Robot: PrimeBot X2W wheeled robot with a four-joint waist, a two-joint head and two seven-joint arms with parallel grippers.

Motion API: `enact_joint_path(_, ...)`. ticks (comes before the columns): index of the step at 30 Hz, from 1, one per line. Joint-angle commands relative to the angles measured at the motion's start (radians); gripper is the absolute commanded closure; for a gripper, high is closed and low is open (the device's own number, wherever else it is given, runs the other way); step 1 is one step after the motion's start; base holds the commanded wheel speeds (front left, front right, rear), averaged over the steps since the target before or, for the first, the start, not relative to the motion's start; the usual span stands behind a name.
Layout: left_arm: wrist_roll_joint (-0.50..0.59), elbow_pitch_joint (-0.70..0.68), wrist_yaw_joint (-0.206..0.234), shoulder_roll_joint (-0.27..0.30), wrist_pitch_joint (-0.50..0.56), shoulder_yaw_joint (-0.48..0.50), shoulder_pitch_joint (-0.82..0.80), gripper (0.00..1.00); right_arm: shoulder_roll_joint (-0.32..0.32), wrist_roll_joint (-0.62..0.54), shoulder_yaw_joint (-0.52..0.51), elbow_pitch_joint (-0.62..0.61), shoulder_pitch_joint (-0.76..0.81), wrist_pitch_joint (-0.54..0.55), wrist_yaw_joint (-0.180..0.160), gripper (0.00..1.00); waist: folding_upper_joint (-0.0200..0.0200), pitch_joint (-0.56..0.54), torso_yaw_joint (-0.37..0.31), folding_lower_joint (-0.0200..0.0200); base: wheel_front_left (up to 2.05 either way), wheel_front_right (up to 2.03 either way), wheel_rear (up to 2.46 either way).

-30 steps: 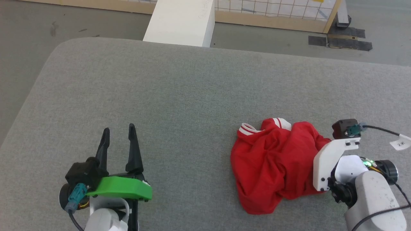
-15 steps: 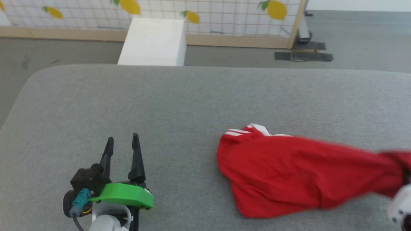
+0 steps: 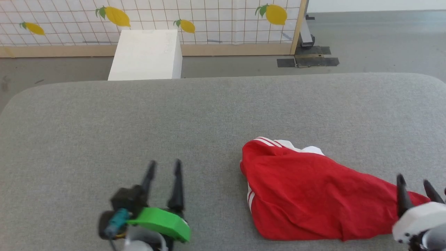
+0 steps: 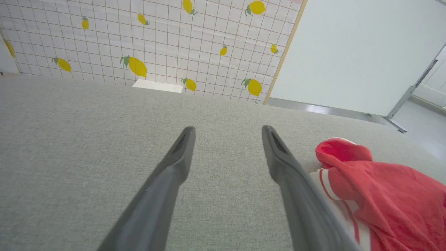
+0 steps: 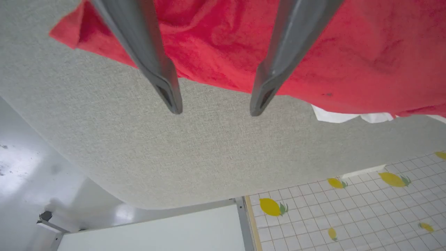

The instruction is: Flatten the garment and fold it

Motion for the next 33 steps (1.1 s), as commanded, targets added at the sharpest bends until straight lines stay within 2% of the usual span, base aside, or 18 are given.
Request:
enact_joint_path(1, -0.019, 0.024, -0.013, -0.003, -0.003, -0.033, -0.011, 0.0, -0.001, 0.007, 0.023, -0.009, -0.014, -0.03, -0.002, 0.0, 0.0, 0.003, -0.005, 0.0, 0.0, 0.0, 0.0)
enact_joint_path(8, -0.121, 0.132, -0.025, -0.003, 0.132, -0.248, -0.11, 0.0, -0.001, 0.025, 0.137, -0.042, -0.022, -0.104, -0.002, 0.0, 0.0, 0.014, -0.026, 0.0, 0.0, 0.0, 0.0)
enact_joint_path(12, -0.168, 0.189, 0.007, -0.003, 0.253, -0.341, -0.161, 0.0, -0.001, 0.027, 0.187, -0.062, -0.024, -0.117, -0.002, 0.0, 0.0, 0.021, -0.048, 0.0, 0.0, 0.0, 0.0)
enact_joint_path(20, -0.236, 0.279, 0.085, -0.003, 0.438, -0.438, -0.245, 0.0, -0.001, 0.024, 0.313, -0.119, -0.04, -0.172, -0.002, 0.0, 0.0, 0.047, -0.11, 0.0, 0.0, 0.0, 0.0)
enact_joint_path(22, -0.256, 0.296, 0.094, -0.003, 0.488, -0.456, -0.258, 0.0, -0.001, 0.018, 0.339, -0.128, -0.042, -0.186, -0.002, 0.0, 0.0, 0.053, -0.122, 0.0, 0.0, 0.0, 0.0)
enact_joint_path(24, -0.274, 0.31, 0.082, -0.003, 0.547, -0.482, -0.266, 0.0, -0.001, 0.018, 0.358, -0.134, -0.042, -0.196, -0.002, 0.0, 0.0, 0.058, -0.13, 0.0, 0.0, 0.0, 0.0)
enact_joint_path(25, -0.282, 0.313, 0.076, -0.003, 0.569, -0.492, -0.268, 0.03, -0.001, 0.019, 0.364, -0.133, -0.041, -0.197, -0.002, 0.0, 0.0, 0.059, -0.132, 0.0, 0.0, 0.0, 0.0)
enact_joint_path(26, -0.284, 0.315, 0.069, -0.003, 0.588, -0.504, -0.272, 0.91, -0.001, 0.018, 0.368, -0.133, -0.04, -0.198, -0.002, 0.0, 0.0, 0.06, -0.134, 0.0, 0.0, 0.0, 0.0)
enact_joint_path(27, -0.285, 0.316, 0.063, -0.003, 0.597, -0.511, -0.274, 1.0, -0.001, 0.019, 0.37, -0.132, -0.039, -0.198, -0.002, 0.0, 0.0, 0.061, -0.134, 0.0, 0.0, 0.0, 0.0)
enact_joint_path(29, -0.277, 0.313, 0.069, 0.0, 0.59, -0.513, -0.278, 1.0, -0.001, 0.021, 0.373, -0.128, -0.037, -0.197, -0.002, 0.0, 0.0, 0.061, -0.129, 0.0, 0.0, 0.0, 0.0)
enact_joint_path(33, -0.247, 0.286, 0.128, 0.013, 0.457, -0.466, -0.282, 1.0, -0.001, 0.019, 0.367, -0.127, -0.034, -0.198, -0.002, 0.0, 0.0, 0.053, -0.099, 0.0, 0.0, 0.0, 0.0)
